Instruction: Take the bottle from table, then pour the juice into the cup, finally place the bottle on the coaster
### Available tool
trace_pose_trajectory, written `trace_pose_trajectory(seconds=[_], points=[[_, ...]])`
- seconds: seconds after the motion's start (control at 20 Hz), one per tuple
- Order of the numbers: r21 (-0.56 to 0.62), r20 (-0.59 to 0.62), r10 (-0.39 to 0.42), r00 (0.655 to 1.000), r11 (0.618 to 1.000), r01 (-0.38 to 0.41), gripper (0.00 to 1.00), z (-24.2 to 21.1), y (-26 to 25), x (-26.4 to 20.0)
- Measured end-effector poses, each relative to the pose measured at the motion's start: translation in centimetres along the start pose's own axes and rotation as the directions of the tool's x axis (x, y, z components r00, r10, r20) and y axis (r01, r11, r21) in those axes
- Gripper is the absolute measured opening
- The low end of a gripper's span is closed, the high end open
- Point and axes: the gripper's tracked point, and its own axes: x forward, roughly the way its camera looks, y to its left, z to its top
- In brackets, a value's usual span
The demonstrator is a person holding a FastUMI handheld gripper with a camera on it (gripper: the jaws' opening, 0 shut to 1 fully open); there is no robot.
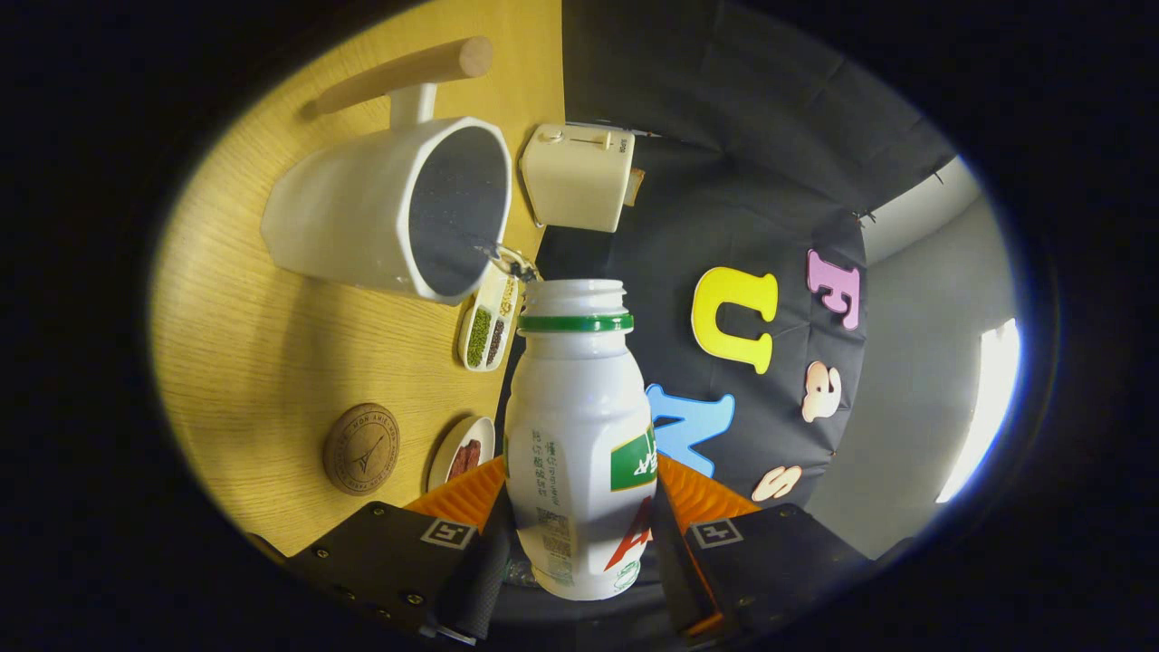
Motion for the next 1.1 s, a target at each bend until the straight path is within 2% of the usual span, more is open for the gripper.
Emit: trace_pose_trajectory(seconds=[1.1], points=[[-0.142, 0.01, -0.047, 0.999, 0.989, 0.048, 0.71, 0.9, -1.3, -0.5]])
